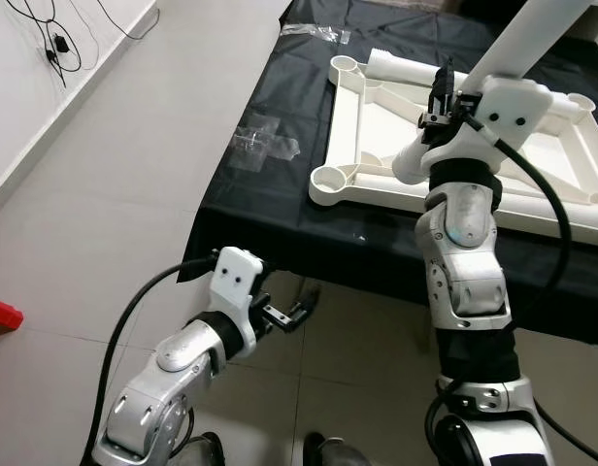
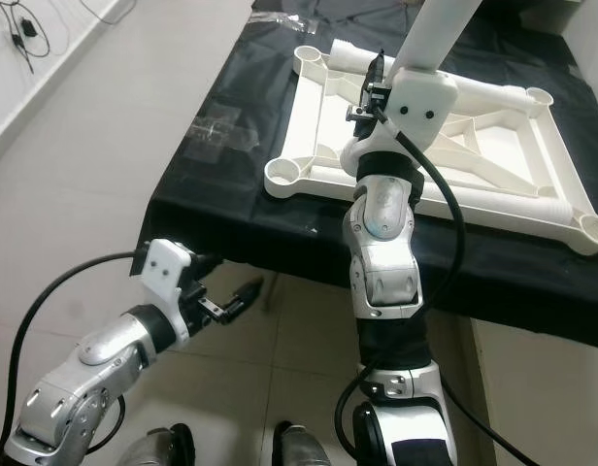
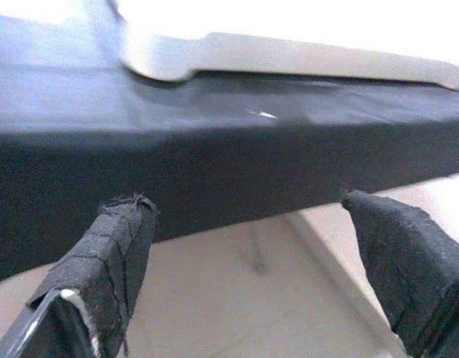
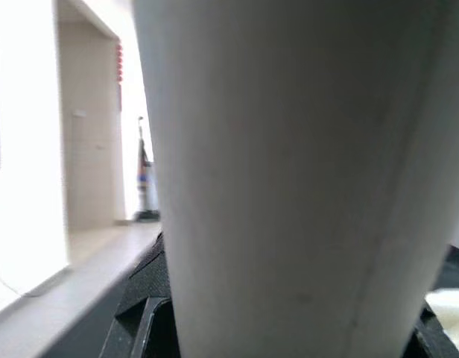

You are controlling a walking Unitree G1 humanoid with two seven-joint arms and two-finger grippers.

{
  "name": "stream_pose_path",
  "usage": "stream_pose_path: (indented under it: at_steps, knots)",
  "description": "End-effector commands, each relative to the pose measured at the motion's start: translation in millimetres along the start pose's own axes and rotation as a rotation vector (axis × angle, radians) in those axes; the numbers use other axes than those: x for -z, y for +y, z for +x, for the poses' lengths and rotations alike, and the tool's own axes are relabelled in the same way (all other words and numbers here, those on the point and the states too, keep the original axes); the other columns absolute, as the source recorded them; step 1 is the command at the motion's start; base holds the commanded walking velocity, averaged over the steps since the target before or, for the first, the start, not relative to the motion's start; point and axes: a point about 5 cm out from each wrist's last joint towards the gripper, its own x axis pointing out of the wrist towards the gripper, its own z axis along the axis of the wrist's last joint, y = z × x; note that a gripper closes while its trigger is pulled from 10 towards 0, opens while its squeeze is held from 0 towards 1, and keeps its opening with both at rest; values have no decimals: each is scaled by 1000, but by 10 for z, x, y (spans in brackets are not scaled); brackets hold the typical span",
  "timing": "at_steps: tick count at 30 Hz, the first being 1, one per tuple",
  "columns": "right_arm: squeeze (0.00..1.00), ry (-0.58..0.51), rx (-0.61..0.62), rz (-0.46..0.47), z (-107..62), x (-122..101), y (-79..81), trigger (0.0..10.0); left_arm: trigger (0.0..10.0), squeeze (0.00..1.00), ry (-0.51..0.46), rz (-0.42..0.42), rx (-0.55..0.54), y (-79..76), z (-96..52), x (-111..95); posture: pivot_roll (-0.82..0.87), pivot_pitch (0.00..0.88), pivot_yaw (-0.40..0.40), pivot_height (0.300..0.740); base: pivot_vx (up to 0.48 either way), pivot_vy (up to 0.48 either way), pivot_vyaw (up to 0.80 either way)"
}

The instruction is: Building children table

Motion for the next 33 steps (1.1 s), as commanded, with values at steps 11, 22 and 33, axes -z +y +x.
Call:
stream_pose_path:
  at_steps: [11,22,33]
  knots:
    - [0,-22,-48,53,-4,-52,-16,10000,10000,0,-56,67,-47,127,64,-144,99,183,-84,740,480,0,0]
    - [0,4,-58,61,-9,-8,-35,10000,10000,0,-59,100,-74,179,107,-174,100,189,-84,740,412,0,0]
    - [0,25,-74,82,10,13,-58,10000,10000,0,-62,148,-121,294,121,-213,100,196,-81,740,0,0,0]
